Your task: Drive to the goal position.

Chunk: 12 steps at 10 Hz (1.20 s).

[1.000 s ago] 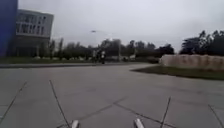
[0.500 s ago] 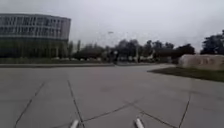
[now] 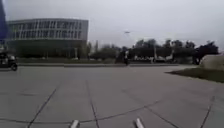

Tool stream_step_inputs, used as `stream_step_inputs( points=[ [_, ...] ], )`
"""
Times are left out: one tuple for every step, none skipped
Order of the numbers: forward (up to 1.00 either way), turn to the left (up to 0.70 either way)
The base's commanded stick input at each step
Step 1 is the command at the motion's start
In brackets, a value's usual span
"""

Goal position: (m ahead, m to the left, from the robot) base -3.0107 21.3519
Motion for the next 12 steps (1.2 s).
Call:
stream_step_inputs(
  points=[
    [0.0,0.49],
    [0.0,0.49],
    [0.0,0.49],
    [0.0,0.49],
    [0.0,0.49],
    [0.0,0.49],
    [0.0,0.49],
    [0.0,0.49],
    [0.0,0.49],
    [0.0,0.49],
    [0.0,0.49],
    [0.0,0.49]
  ],
)
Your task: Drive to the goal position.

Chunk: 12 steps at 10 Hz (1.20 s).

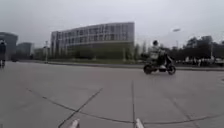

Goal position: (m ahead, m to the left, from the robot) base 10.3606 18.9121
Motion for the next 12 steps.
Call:
stream_step_inputs(
  points=[
    [0.0,0.49],
    [0.0,0.49],
    [0.0,0.49],
    [0.0,0.49],
    [0.0,0.49],
    [0.0,0.49],
    [0.0,0.49],
    [0.0,0.49],
    [0.0,0.49],
    [0.0,0.49],
    [0.0,0.49],
    [0.0,0.49]
  ],
)
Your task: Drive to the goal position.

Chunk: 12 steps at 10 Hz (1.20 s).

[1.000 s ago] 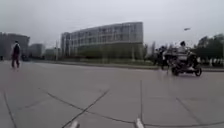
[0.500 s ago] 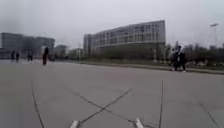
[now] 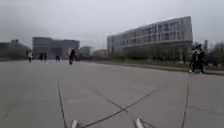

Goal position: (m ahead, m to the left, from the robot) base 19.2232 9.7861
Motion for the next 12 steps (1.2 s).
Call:
stream_step_inputs(
  points=[
    [0.0,0.49],
    [0.0,0.49],
    [0.36,0.41],
    [0.48,0.47],
    [0.5,0.16],
    [0.5,0.0],
    [0.5,0.0],
    [0.5,0.0],
    [0.5,0.0],
    [0.5,0.5],
    [0.5,0.5],
    [0.5,0.5]
  ],
)
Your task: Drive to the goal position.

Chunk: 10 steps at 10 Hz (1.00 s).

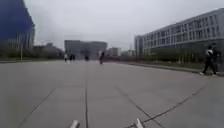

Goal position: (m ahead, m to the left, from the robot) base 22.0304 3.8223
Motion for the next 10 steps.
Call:
stream_step_inputs(
  points=[
    [0.5,0.5],
    [0.5,0.5],
    [0.5,0.5],
    [0.5,0.5],
    [0.5,0.5],
    [0.5,0.48],
    [0.5,0.47],
    [0.5,0.3],
    [0.5,0.0],
    [0.5,0.0]
  ],
)
